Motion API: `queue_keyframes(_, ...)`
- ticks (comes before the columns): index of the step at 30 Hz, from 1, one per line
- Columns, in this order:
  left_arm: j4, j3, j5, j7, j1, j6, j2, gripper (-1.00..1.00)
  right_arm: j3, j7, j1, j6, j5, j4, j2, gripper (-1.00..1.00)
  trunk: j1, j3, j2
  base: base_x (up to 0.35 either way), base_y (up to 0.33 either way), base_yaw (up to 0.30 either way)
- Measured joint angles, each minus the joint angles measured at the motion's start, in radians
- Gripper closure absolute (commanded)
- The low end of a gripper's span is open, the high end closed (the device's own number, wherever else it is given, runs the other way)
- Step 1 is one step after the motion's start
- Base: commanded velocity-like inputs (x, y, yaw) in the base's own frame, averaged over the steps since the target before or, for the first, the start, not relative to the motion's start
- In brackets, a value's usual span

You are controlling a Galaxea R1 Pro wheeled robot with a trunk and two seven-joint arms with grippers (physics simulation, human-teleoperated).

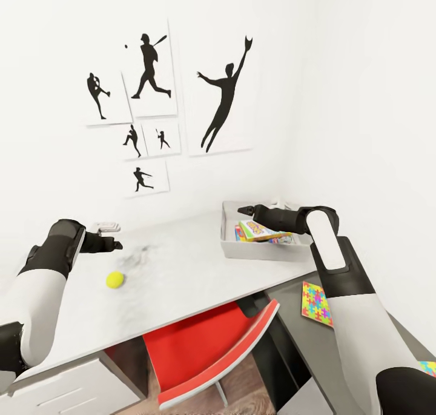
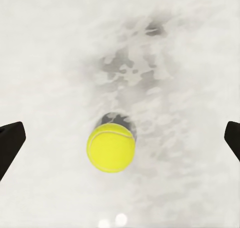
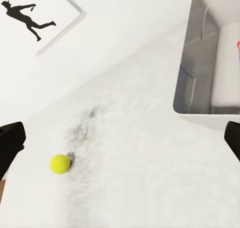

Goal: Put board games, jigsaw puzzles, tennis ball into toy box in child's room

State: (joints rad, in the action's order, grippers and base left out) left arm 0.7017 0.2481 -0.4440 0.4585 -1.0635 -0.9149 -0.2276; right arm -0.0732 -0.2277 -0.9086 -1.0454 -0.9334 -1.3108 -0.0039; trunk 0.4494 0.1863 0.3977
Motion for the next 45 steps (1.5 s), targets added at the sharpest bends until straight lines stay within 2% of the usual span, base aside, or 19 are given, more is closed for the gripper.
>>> queue_keyframes(15, 0.0, 0.0, 0.005, 0.002, 0.0, 0.0, 0.0, -1.0, 0.002, 0.0, 0.0, 0.0, 0.0, 0.0, 0.0, -1.0, 0.0, 0.021, 0.0, 0.0, 0.0, 0.0)
queue_keyframes(45, 0.0, -0.001, 0.004, 0.003, 0.0, 0.0, -0.001, -1.0, -0.004, 0.0, 0.0, 0.001, -0.011, -0.017, 0.007, -1.0, 0.0, 0.023, 0.0, 0.0, 0.0, 0.0)
